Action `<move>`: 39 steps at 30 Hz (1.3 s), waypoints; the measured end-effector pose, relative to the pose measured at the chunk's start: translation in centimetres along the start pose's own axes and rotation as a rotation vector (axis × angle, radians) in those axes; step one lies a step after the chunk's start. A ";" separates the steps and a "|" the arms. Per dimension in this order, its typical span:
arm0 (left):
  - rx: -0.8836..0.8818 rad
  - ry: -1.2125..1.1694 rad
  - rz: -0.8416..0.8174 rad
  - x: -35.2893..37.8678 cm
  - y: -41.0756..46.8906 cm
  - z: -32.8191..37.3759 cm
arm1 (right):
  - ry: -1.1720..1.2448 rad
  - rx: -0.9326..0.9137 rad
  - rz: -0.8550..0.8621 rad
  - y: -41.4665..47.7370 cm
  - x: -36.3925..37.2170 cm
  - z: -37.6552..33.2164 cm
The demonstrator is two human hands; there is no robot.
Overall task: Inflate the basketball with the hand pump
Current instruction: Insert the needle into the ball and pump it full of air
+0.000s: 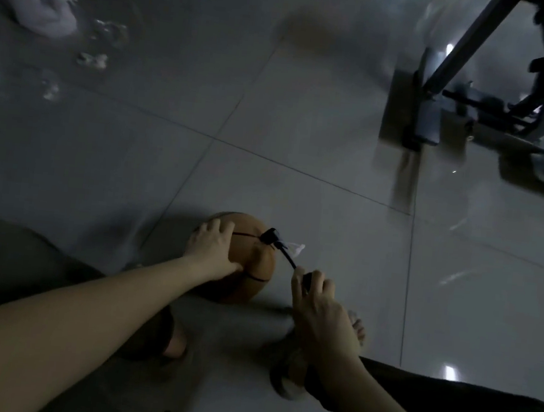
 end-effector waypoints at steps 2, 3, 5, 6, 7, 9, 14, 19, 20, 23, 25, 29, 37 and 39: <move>-0.042 -0.001 -0.078 2.1 0.5 -1.6 | 0.007 -0.013 -0.016 0.5 0.7 -0.2; -0.049 -0.008 -0.096 2.9 0.7 -2.1 | -0.004 -0.006 -0.013 0.8 1.0 -0.1; -0.053 -0.022 -0.088 3.8 0.9 -2.6 | -0.041 0.010 -0.011 1.5 1.8 0.6; -0.058 -0.018 -0.070 3.9 1.0 -2.7 | -0.049 0.016 -0.014 1.9 2.3 1.0; -0.058 -0.008 -0.050 3.9 1.0 -2.6 | -0.050 0.026 -0.025 2.2 2.8 1.7; -0.045 0.018 -0.013 3.6 1.3 -2.1 | -0.026 0.066 -0.050 2.4 3.2 3.3; -0.035 0.109 -0.001 2.8 1.7 -1.0 | 0.046 0.121 -0.025 1.5 -0.2 5.0; 0.005 0.145 -0.020 2.5 2.0 0.6 | 0.083 0.282 0.200 1.1 -11.1 7.4; 0.024 0.157 -0.011 2.5 1.7 1.1 | 0.084 0.305 0.242 0.5 -12.6 7.8; 0.045 0.163 0.007 2.5 0.8 2.2 | 0.052 0.332 0.310 -1.2 -14.0 7.2; 0.023 0.155 -0.027 2.6 0.7 2.1 | 0.008 0.292 0.254 -1.6 -11.7 5.8; 0.008 0.196 -0.031 2.6 0.7 1.9 | -0.023 0.242 0.178 -0.9 -6.1 6.0; 0.023 0.256 -0.002 2.3 1.5 2.3 | 0.016 0.189 0.127 1.7 0.7 6.6; 0.032 0.277 -0.002 2.2 1.7 2.7 | 0.046 0.191 0.114 2.3 1.9 6.8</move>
Point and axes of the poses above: each hand's wrist, its own y-axis towards the middle knuckle, its own x-axis out of the palm, z = x × y, the point moved 9 cm from there along y, towards the middle knuckle, and after that the axes turned 3 degrees about y, right-handed, at the moved point
